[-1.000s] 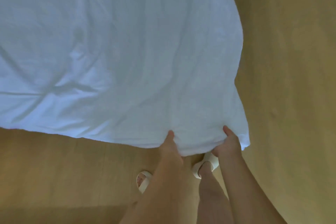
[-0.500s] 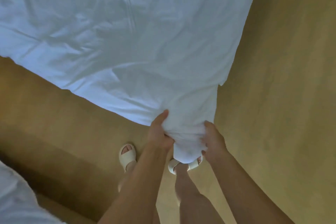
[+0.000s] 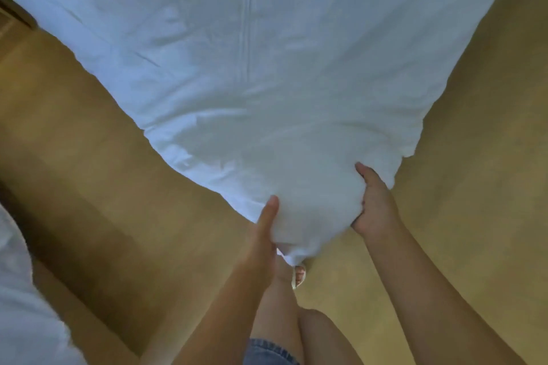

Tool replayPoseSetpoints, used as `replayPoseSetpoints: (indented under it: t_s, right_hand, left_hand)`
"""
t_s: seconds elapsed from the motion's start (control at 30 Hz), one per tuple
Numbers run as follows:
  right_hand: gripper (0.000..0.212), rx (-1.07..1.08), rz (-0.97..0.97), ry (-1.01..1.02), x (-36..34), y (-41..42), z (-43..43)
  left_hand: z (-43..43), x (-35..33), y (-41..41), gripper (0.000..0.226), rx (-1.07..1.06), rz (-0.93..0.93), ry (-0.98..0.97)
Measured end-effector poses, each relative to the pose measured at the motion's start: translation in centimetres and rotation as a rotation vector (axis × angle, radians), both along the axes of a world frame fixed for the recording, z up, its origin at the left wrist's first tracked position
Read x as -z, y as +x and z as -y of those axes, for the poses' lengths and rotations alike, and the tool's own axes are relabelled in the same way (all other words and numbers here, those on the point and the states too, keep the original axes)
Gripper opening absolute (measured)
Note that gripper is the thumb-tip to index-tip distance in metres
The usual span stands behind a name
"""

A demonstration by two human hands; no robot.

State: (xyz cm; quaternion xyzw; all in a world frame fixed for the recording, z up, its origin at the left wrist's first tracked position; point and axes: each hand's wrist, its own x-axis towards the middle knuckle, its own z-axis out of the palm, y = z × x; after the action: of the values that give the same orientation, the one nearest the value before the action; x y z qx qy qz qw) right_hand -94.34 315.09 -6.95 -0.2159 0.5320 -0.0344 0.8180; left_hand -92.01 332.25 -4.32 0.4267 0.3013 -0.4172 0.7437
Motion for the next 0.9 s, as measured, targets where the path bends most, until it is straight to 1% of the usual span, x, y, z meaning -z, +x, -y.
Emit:
replayPoseSetpoints:
  t_s: [0.03,0.07,0.1,0.13,0.17,0.23,0.3,0.33,0.37,0.4,0.43,0.5,0.57,0.6,0.63,0.67,0.7,0.73,0.77,0.8,0.83,0.87,0.9]
  right_hand:
    - [0.022,-0.058,-0.082,-0.067,-1.1,-0.5,0.8]
    - [0.02,-0.105,-0.139,-0.121,-1.8,-0.9,1.6]
    - [0.017,-0.146,-0.177,-0.16,-2.7,-1.4,2.3]
    - [0.015,-0.191,-0.189,-0.179,-3.5,-1.8,3.0]
    - [0.016,-0.228,-0.16,-0.169,-4.5,-2.0,3.7]
    - [0.021,-0.262,-0.097,-0.105,-5.8,-2.1,4.9]
    - [0.017,-0.302,-0.13,-0.092,-6.3,-2.1,5.1]
    - [0.014,-0.322,-0.18,-0.137,-6.5,-2.3,5.0]
    - [0.016,-0.341,-0.214,-0.197,-6.8,-2.5,4.8]
    - [0.021,-0.351,-0.234,-0.244,-6.9,-2.6,4.8]
    - [0.027,-0.357,-0.227,-0.268,-7.3,-2.7,5.0]
    - [0.032,-0.329,-0.153,-0.222,-8.2,-2.9,5.9]
    - [0.025,-0.326,-0.051,-0.215,-9.5,-3.3,7.0]
    - [0.019,-0.34,-0.014,-0.263,-10.0,-3.8,7.1]
    - [0.017,-0.369,0.001,-0.328,-10.1,-4.7,7.0]
    - [0.019,-0.421,-0.009,-0.37,-9.5,-5.8,6.8]
    - [0.022,-0.502,-0.05,-0.351,-8.8,-7.1,6.4]
    - [0.028,-0.641,-0.121,-0.341,-7.3,-8.8,6.0]
    - [0.033,-0.686,-0.293,-0.262,-6.8,-10.2,5.7]
    - [0.037,-0.992,-0.322,-0.44,-6.2,-10.8,5.9]
    - [0.038,-1.303,-0.295,-0.654,-6.4,-10.7,5.9]
    - [0.037,-1.33,-0.258,-0.688,-6.7,-10.5,6.1]
    - [0.034,-1.112,-0.259,-0.508,-7.1,-9.8,6.3]
  left_hand:
    - [1.2,0.1,-0.7,0.038,0.045,0.005,0.02]
    - [2.4,0.0,-1.4,0.047,0.092,0.012,0.052]
    - [3.5,0.0,-2.0,0.055,0.125,0.021,0.091]
    - [4.6,-0.2,-2.1,0.057,0.133,0.024,0.135]
    - [5.6,-0.4,-1.9,0.052,0.125,0.026,0.173]
    - [7.0,-1.5,-0.7,0.032,0.086,0.021,0.215]
    - [8.1,-2.6,0.7,0.017,0.095,0.064,0.319]
    - [8.6,-3.5,1.2,0.015,0.162,0.105,0.389]
    - [9.2,-4.7,1.5,0.019,0.215,0.134,0.45]
    - [9.4,-5.7,1.6,0.027,0.243,0.171,0.512]
    - [9.5,-6.4,1.4,0.032,0.232,0.206,0.528]
    - [8.9,-7.8,0.2,0.031,0.092,0.281,0.412]
    - [7.7,-8.3,-1.6,0.029,-0.086,0.315,0.245]
    - [7.2,-8.0,-2.8,0.032,-0.144,0.302,0.177]
    - [6.9,-7.2,-4.3,0.035,-0.18,0.252,0.133]
    - [6.9,-6.1,-6.0,0.037,-0.168,0.176,0.135]
    - [7.1,-4.8,-7.8,0.036,-0.108,0.085,0.199]
    - [7.3,-4.0,-9.7,0.034,-0.021,-0.002,0.304]
    - [7.4,-3.1,-11.3,0.031,0.059,-0.061,0.434]
    - [7.4,-2.5,-11.8,0.024,0.106,-0.076,0.54]
    - [7.3,-2.1,-11.4,0.013,0.122,-0.041,0.637]
    - [7.1,-2.5,-10.6,0.011,0.107,0.004,0.722]
    - [6.6,-3.1,-9.4,0.015,0.076,0.039,0.727]
